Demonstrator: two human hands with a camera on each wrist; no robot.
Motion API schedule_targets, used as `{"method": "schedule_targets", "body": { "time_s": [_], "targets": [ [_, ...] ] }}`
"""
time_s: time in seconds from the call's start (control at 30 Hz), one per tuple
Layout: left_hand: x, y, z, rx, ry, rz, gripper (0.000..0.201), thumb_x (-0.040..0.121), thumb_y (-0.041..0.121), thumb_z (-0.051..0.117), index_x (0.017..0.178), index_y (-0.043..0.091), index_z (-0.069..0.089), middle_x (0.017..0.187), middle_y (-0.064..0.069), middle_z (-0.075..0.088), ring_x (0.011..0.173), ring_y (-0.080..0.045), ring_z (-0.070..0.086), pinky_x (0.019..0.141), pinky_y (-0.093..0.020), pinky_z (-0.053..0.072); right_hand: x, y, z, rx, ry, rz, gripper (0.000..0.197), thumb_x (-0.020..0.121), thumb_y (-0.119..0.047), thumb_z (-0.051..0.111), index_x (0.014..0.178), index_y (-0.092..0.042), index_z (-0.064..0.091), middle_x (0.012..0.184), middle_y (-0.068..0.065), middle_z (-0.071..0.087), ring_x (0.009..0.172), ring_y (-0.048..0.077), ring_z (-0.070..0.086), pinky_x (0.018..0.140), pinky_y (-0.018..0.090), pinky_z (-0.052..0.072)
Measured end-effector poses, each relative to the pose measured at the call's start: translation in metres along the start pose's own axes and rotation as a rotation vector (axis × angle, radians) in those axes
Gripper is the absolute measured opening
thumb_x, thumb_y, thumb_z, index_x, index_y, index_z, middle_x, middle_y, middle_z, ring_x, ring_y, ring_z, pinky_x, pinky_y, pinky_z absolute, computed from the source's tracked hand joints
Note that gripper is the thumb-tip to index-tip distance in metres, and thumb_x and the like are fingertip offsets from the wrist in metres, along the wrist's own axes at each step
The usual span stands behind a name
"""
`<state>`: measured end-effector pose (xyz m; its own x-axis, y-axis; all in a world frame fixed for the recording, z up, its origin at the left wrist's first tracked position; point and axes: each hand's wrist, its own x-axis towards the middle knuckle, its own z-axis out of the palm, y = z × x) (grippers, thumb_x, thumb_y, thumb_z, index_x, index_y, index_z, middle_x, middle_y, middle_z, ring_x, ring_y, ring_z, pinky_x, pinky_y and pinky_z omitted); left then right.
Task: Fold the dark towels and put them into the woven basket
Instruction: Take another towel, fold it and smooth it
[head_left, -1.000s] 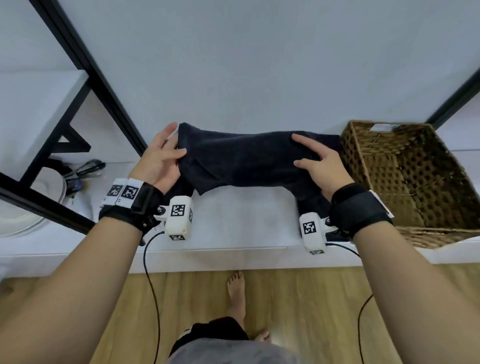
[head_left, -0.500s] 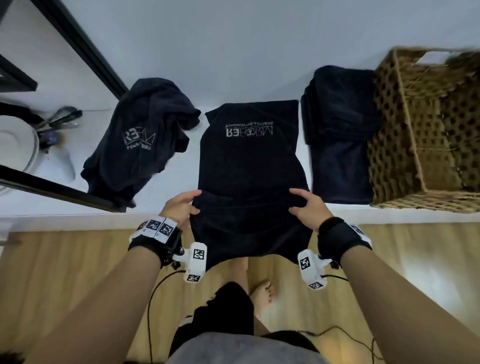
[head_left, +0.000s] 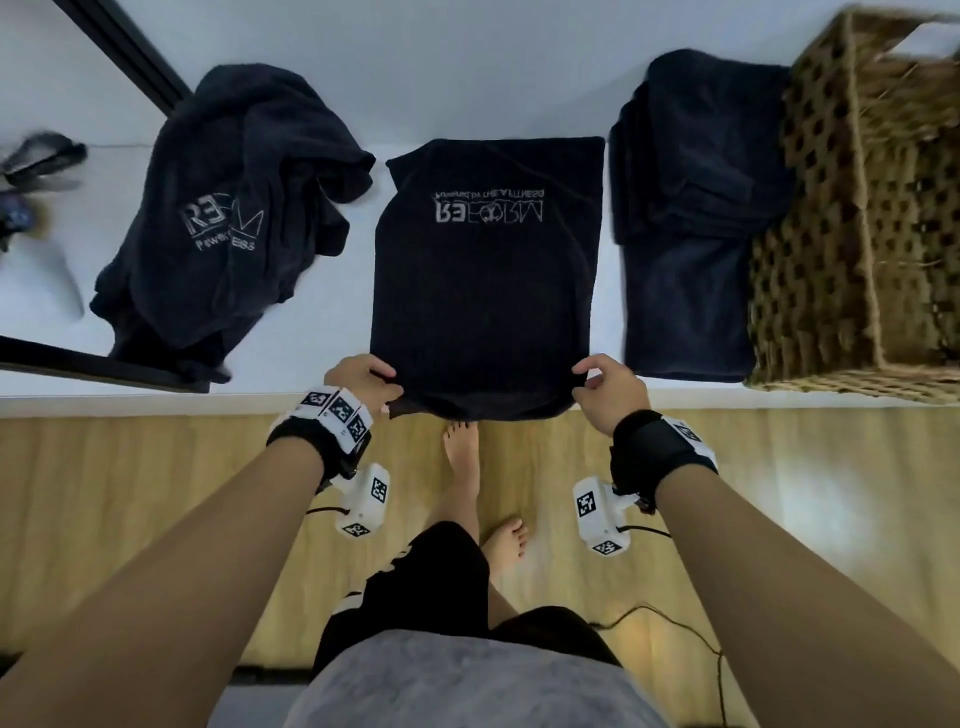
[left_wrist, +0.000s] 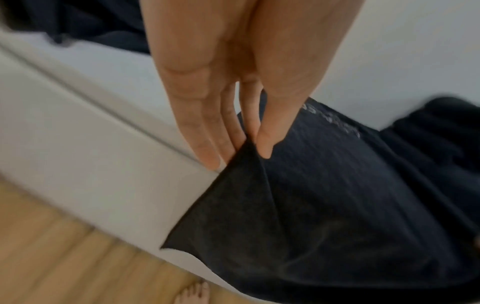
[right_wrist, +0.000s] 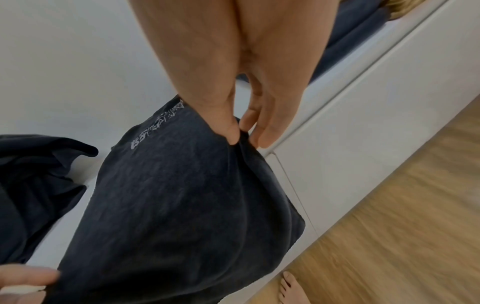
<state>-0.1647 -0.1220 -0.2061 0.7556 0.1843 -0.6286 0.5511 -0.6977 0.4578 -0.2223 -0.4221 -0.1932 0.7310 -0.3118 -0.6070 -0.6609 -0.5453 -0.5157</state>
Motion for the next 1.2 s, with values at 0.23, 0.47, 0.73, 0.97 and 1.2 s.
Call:
{"method": "schedule_targets", "body": {
  "time_s": [0.23,0.47,0.73,0.97,1.2],
  "targets": [
    [0.031,0.022,-0.001,0.518,0.038,0.263,0.053,0.074,0.010,0.076,0.121,0.013,0.053,0.120,-0.014,0.047,0.105,-0.029,0.052,0.084,-0.036,0.049,0.025,-0.021,0.003,-0.294,0.036,0.027,0.044,0.091,-0.016,0.061,0.132,-0.017,0.047,0.129,0.017,0.042,0.106,0.031,0.050,0.089,0.035,0.048],
    [0.067,0.068,-0.011,0.614,0.039,0.472,0.076,0.068,0.017,0.071,0.138,0.027,0.043,0.156,-0.004,0.023,0.142,-0.024,0.023,0.114,-0.043,0.018,0.060,-0.060,0.007,-0.518,0.093,-0.268,0.063,0.089,-0.020,0.065,0.147,-0.019,0.039,0.152,0.011,0.026,0.134,0.030,0.033,0.108,0.044,0.040],
    [0.145,0.139,-0.031,0.414,0.138,0.480,0.055,0.094,0.008,0.050,0.147,0.009,0.035,0.155,-0.008,0.032,0.138,-0.025,0.038,0.109,-0.042,0.034,0.085,-0.083,0.004,-0.609,-0.019,-0.155,0.082,0.083,-0.031,0.075,0.151,-0.029,0.028,0.159,0.003,0.017,0.141,0.028,0.023,0.103,0.047,0.045],
    [0.186,0.153,-0.042,0.662,0.170,0.312,0.061,0.100,0.036,0.036,0.152,0.008,0.021,0.153,-0.015,0.035,0.136,-0.035,0.039,0.107,-0.050,0.033,0.091,-0.097,0.003,-0.623,-0.028,-0.041,0.099,0.078,-0.031,0.080,0.153,-0.024,0.016,0.149,0.002,0.023,0.133,0.027,0.030,0.095,0.042,0.051],
    [0.160,0.155,-0.024,0.604,0.084,0.706,0.056,0.098,0.030,0.046,0.147,0.007,0.034,0.153,-0.017,0.033,0.138,-0.032,0.036,0.108,-0.045,0.036,0.088,-0.104,0.003,-0.625,-0.040,-0.040,0.097,0.080,-0.026,0.079,0.154,-0.023,0.016,0.150,0.004,0.021,0.133,0.028,0.030,0.099,0.042,0.048]
  ]
}}
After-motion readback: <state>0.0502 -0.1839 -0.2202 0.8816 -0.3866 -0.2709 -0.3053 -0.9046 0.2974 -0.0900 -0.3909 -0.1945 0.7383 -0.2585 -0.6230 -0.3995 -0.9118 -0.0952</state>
